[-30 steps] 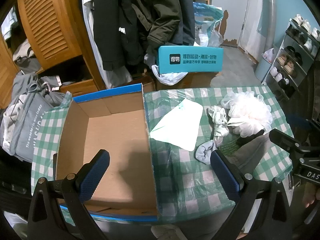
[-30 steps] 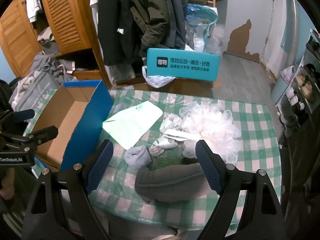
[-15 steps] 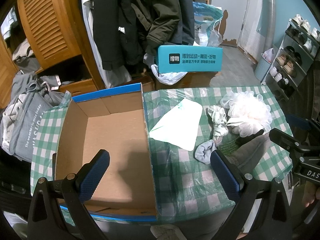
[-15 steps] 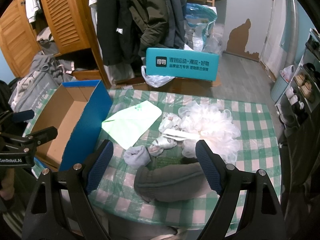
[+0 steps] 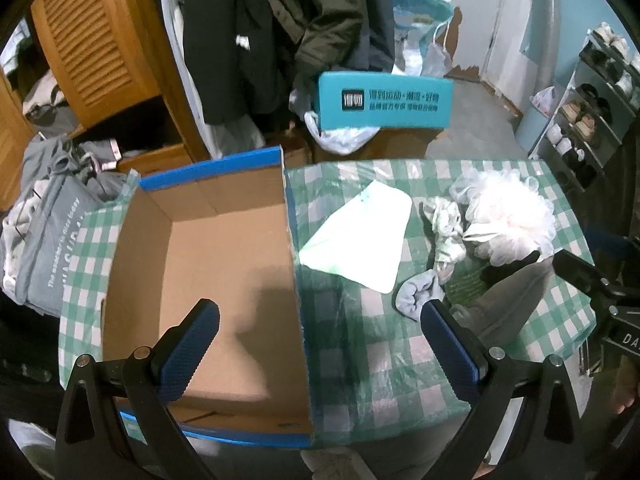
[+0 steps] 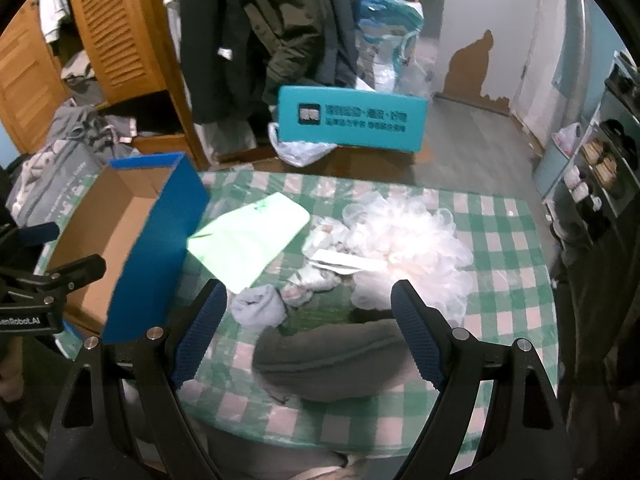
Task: Organize soft objects
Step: 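Grasp the grey fleece slipper with the right tool while the left tool approaches the grey sock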
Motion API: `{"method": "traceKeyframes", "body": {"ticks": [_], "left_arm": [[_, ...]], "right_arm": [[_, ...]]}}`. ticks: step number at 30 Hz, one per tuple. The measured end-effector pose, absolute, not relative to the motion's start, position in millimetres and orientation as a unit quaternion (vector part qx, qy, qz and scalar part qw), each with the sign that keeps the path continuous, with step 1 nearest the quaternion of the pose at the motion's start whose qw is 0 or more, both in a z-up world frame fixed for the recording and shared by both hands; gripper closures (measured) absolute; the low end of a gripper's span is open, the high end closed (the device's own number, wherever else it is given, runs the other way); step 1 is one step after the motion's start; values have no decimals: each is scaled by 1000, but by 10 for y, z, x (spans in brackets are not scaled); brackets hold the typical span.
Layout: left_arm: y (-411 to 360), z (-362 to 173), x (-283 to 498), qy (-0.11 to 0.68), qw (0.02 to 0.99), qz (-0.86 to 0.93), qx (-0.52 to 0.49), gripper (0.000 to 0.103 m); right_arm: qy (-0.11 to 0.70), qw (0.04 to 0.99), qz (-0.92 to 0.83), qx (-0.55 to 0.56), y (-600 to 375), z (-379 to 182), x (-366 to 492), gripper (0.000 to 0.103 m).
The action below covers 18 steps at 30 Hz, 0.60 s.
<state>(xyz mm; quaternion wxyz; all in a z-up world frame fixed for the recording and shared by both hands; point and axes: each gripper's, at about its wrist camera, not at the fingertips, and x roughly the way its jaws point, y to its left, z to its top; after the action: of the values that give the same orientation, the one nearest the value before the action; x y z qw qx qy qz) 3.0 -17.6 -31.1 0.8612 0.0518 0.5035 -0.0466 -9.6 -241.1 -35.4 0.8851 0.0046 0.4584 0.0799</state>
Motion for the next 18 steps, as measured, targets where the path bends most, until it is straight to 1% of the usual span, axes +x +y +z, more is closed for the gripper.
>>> {"method": "traceKeyframes", "body": {"ticks": [8, 18], "left_arm": [[-383, -571, 145, 541, 835, -76, 59, 1], [-551, -922, 314, 581, 807, -84, 70, 1]], "right_arm": [[503, 863, 44, 29, -2558, -606, 67, 20], [540, 840, 4, 46, -2588, -958, 145, 20]]}}
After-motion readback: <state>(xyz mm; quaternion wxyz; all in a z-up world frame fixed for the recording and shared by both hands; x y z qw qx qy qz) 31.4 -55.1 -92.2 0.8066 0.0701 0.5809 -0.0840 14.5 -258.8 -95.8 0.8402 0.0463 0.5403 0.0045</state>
